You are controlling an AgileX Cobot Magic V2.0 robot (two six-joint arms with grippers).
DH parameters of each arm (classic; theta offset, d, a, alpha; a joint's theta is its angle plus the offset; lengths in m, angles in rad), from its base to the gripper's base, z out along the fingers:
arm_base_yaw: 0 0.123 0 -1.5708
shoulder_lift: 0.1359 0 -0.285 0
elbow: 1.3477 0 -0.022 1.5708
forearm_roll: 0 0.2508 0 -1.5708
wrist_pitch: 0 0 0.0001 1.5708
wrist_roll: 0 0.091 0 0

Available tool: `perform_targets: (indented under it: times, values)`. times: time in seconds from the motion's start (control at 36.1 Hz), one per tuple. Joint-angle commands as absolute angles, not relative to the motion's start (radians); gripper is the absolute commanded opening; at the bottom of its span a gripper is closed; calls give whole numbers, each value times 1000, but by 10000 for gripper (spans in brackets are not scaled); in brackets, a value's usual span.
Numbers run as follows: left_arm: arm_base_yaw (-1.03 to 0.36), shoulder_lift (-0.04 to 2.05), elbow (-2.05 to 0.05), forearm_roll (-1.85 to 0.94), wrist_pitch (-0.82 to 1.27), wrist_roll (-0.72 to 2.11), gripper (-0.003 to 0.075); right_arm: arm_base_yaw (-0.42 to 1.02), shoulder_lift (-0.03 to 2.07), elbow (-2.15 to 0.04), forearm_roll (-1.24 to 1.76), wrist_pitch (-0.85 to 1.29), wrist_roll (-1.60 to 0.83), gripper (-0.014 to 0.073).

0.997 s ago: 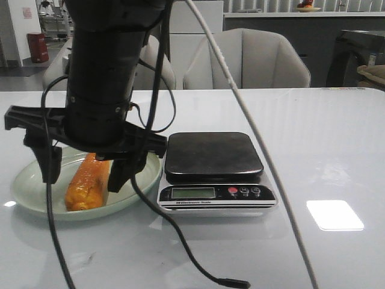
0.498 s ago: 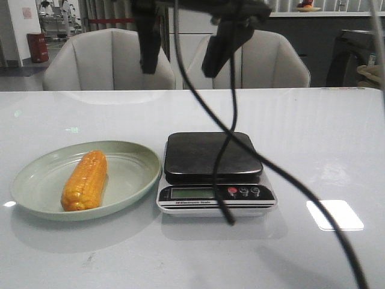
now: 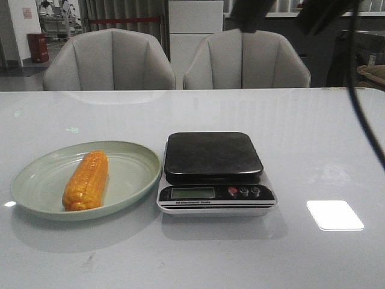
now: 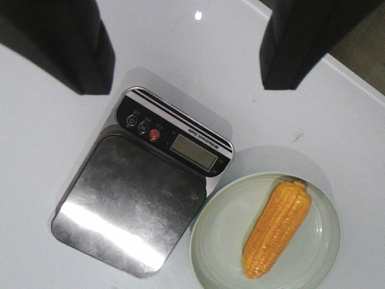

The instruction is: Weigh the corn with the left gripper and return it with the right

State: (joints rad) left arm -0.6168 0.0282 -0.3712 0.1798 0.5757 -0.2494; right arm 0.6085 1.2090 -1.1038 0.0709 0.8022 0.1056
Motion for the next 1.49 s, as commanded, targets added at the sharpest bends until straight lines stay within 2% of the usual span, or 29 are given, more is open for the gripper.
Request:
perform_targets:
  times: [0.0, 0.3, 0.55, 0.94, 1.02, 1.08, 1.16, 1.19, 1.22, 1.27, 1.47]
  values:
    - [-617, 39, -398, 187, 495, -249, 113, 602, 1069, -1031, 74, 677, 91, 597]
    - [-617, 39, -398, 187, 495, -249, 114, 603, 612, -641, 73, 386, 69, 597]
    - [-617, 39, -398, 187, 495, -249, 114, 604, 354, -441, 68, 227, 62, 597]
    - [-617, 39, -398, 187, 495, -249, 114, 604, 297, -298, 66, 102, 62, 587]
    - [-617, 39, -398, 187, 495, -249, 114, 604, 297, -297, 51, 82, 62, 518]
    - [-617, 39, -398, 187, 495, -249, 114, 604, 297, -297, 35, 70, 62, 391]
    - [-617, 39, -398, 187, 495, -249, 114, 604, 297, -297, 10, 67, 62, 140]
    - [-617, 39, -398, 187, 495, -249, 114, 604, 297, -297, 10, 64, 62, 116]
    - [-617, 39, -398, 187, 495, -249, 114, 604, 297, -297, 10, 62, 62, 157]
    - [-617, 39, -398, 187, 495, -249, 114, 604, 297, -297, 10, 62, 62, 187]
    - [-617, 39, -398, 187, 495, -249, 114, 604, 297, -297, 10, 62, 62, 186]
